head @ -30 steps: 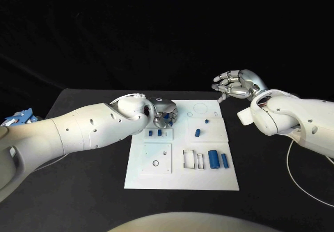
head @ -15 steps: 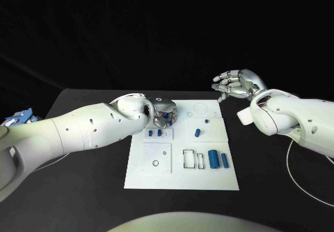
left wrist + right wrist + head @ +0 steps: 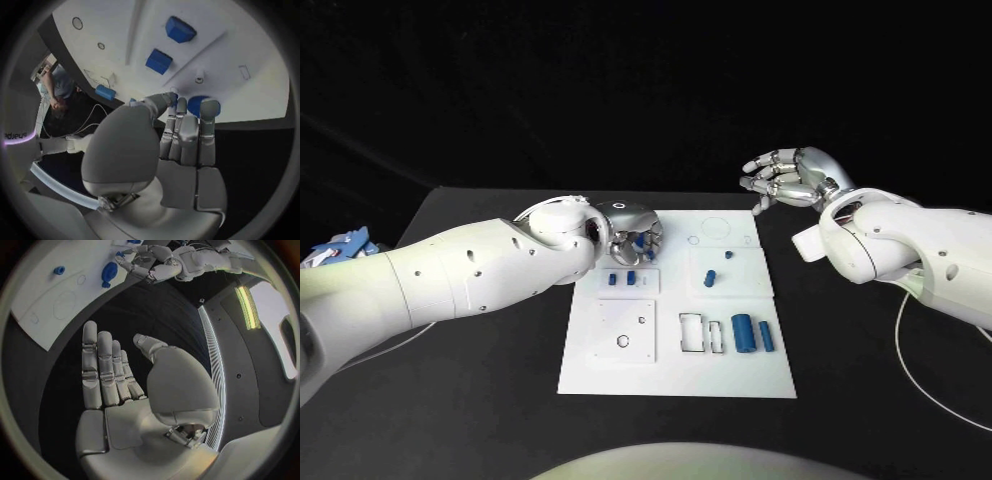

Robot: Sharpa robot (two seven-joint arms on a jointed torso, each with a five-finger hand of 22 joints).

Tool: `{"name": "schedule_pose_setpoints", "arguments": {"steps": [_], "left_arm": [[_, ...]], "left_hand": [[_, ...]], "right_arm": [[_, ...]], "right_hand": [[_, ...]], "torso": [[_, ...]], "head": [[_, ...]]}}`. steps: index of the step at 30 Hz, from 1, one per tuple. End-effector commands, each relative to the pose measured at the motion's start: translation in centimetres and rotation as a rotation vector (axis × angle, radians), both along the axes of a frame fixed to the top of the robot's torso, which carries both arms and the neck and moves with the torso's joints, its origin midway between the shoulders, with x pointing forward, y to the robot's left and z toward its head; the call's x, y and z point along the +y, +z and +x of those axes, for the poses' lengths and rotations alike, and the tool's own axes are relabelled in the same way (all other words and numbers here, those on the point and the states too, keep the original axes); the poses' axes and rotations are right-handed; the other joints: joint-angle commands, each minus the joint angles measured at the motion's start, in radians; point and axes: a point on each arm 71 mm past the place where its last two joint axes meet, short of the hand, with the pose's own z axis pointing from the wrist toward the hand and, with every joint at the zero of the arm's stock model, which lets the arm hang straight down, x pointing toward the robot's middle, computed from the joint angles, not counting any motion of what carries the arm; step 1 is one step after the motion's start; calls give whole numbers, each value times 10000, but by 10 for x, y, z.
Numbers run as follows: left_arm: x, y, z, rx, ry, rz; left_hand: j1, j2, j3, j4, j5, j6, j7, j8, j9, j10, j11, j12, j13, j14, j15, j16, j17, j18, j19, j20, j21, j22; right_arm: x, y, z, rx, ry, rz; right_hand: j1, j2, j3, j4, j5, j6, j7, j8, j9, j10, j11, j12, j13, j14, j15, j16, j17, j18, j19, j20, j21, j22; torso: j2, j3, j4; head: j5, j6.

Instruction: Assemble the parts on the task board

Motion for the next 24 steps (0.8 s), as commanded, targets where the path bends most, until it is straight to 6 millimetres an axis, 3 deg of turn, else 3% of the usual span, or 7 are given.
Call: {"name": "schedule_pose_setpoints", "arguments": {"steps": [1, 12, 24], "left_arm": [[4, 7, -1, -50, 171, -582], [34, 15, -4, 204, 725, -661], [49, 12, -2, 571, 1011, -449]], "left_hand": [[-116, -34, -53, 49, -24, 99, 1, -43, 13, 57, 7, -60, -25, 97, 16, 62, 47, -164, 72, -10, 41, 24], [-169, -64, -64, 62, -21, 127, -12, -59, 22, 95, -3, -106, -23, 114, 12, 73, 56, -174, 108, -9, 67, 73], [-189, -79, -69, 64, -28, 147, -21, -65, 29, 121, -11, -131, -21, 120, 9, 77, 59, -175, 112, -10, 69, 80]], "right_arm": [[-1, 1, 0, -111, 15, -18], [-3, 1, 0, -113, -45, -34], [-3, 1, 0, -110, -45, -33]], "right_hand": [[-1, 32, -9, -45, 34, -97, 413, 68, -9, -40, -5, 20, -8, -56, -17, -21, -17, 113, 85, 12, -59, -9], [-1, 32, -9, -45, 34, -97, 413, 68, -9, -40, -5, 20, -8, -56, -17, -21, -17, 113, 85, 12, -59, -9], [-2, 35, -15, -41, 41, -107, 411, 88, -18, -46, -6, 39, -43, -57, -18, -18, -22, 112, 108, 10, -84, -41]], "torso": [[-17, -1, 42], [-46, -2, 115], [-26, -8, 75]], "head": [[10, 49], [32, -4], [107, -70]]}}
